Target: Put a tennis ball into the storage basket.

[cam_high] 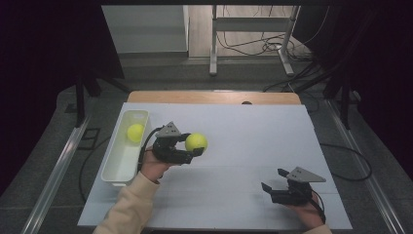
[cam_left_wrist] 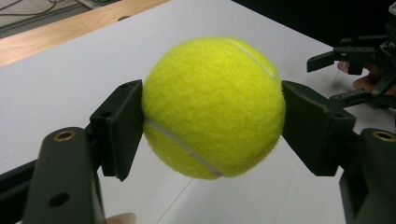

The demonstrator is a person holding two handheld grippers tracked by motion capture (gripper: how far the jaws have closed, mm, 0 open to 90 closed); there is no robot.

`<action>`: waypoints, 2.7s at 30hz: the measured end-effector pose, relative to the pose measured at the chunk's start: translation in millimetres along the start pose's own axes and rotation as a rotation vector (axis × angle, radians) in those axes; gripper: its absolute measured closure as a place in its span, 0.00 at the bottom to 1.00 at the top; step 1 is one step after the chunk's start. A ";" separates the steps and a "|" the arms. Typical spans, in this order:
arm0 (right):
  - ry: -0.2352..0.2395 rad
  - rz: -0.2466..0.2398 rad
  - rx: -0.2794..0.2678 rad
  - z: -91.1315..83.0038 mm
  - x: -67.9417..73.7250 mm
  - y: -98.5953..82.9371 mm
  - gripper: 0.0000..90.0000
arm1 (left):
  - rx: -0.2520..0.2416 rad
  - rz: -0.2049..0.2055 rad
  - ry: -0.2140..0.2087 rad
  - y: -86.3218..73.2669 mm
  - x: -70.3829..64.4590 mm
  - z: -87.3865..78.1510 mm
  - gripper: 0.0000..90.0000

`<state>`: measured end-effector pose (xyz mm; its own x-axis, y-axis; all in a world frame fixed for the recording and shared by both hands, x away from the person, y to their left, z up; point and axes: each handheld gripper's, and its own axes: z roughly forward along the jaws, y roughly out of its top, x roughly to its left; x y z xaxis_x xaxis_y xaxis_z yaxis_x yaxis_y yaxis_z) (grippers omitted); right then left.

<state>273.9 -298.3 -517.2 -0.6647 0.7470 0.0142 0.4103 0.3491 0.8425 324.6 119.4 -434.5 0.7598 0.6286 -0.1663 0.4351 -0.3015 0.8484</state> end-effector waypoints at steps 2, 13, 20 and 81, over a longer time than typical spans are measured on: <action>-0.002 -0.002 -0.001 0.0 0.2 -0.6 0.18 | -0.004 -0.003 0.002 0.4 0.7 -1.6 0.29; -0.007 -0.005 -0.004 -4.2 1.2 -2.3 0.18 | -0.017 -0.018 0.021 0.4 5.8 -8.1 0.29; -0.006 -0.006 -0.002 -4.0 1.7 -2.3 0.18 | -0.019 -0.026 0.040 -0.9 10.3 -12.8 0.29; -0.015 -0.019 0.011 -1.5 4.4 -2.3 0.18 | -0.091 -0.121 0.220 -9.0 46.9 -69.8 0.29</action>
<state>269.1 -296.7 -518.2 -0.6627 0.7489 -0.0100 0.4049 0.3695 0.8364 322.6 201.6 -414.8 0.5775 0.7997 -0.1645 0.4633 -0.1551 0.8725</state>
